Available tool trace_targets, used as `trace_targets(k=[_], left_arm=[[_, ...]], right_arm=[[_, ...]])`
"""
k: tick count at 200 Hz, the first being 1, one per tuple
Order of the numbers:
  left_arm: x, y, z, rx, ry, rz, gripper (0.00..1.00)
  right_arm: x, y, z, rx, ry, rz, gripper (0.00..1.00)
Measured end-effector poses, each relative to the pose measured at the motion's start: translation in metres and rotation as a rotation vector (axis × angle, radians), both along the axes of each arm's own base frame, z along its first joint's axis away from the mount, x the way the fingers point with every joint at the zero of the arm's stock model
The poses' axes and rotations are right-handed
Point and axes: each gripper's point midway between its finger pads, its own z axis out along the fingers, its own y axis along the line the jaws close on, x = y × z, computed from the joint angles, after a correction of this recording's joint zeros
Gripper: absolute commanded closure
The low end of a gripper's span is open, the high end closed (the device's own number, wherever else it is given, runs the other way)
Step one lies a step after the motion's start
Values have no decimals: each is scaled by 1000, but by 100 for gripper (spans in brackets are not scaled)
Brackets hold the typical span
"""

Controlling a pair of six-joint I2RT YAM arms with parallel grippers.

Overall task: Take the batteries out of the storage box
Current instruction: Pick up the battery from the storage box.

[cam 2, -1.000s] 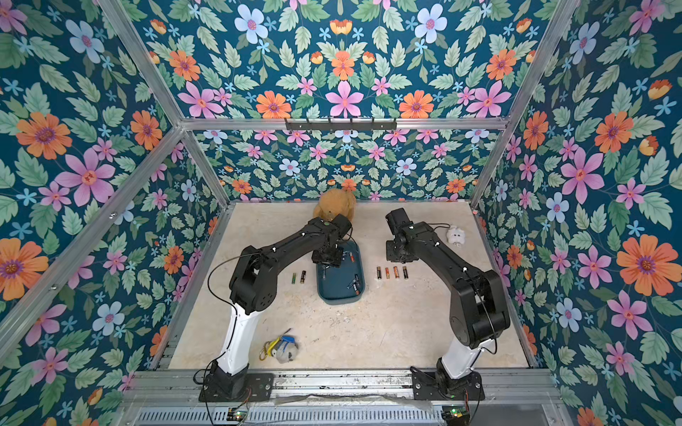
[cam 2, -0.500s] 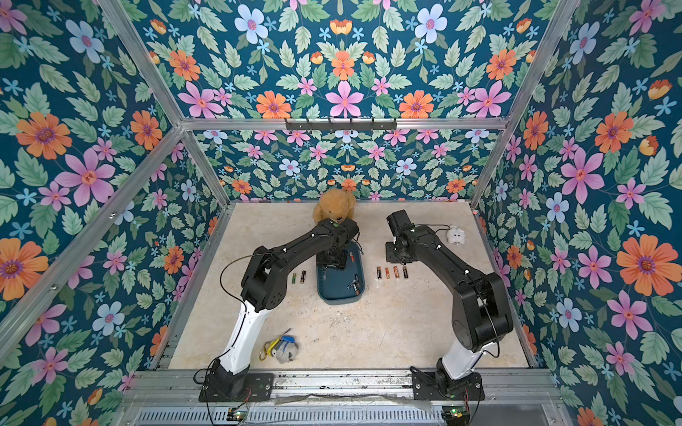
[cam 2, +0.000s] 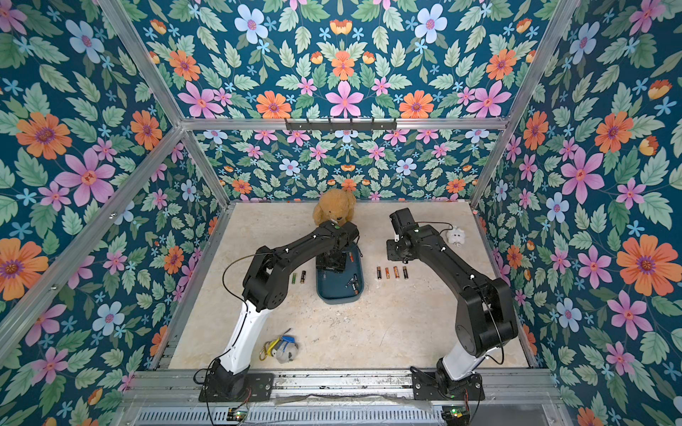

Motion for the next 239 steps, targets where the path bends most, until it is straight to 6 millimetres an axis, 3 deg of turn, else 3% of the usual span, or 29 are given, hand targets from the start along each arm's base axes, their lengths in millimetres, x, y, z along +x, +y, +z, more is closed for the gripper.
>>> trace_targets(k=[87, 157, 183, 239], left_arm=[[-7, -7, -3, -72, 7, 9, 81], [-6, -12, 0, -103, 4, 4, 86], [-4, -16, 10, -124, -8, -12, 87], [11, -28, 53, -196, -98, -35, 86]], right_arm=[[6, 1, 8, 4, -10, -3, 69], [-1, 1, 0, 1, 13, -3, 67], [-4, 2, 2, 13, 11, -14, 67], [-6, 10, 11, 55, -6, -22, 65]])
